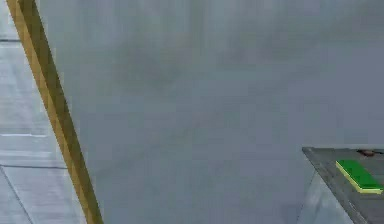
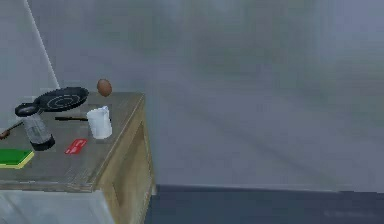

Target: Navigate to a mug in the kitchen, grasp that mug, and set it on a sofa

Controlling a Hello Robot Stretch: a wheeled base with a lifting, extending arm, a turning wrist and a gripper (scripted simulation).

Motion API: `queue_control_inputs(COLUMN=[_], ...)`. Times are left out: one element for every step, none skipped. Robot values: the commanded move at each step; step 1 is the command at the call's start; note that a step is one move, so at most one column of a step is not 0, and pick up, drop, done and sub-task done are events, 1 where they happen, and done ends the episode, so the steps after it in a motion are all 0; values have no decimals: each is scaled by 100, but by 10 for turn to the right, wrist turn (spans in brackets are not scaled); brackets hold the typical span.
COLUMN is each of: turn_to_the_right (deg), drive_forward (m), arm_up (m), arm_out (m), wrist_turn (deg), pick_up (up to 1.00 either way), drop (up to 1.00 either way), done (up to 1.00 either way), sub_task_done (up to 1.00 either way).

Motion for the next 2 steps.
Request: queue_control_inputs(turn_to_the_right=[-210, 0], drive_forward=[0, 0], arm_up=[0, 50], arm_out=[0, 0], wrist_turn=[0, 0], pick_up=[0, 0], drop=[0, 0], done=[0, 0], sub_task_done=[0, 0])
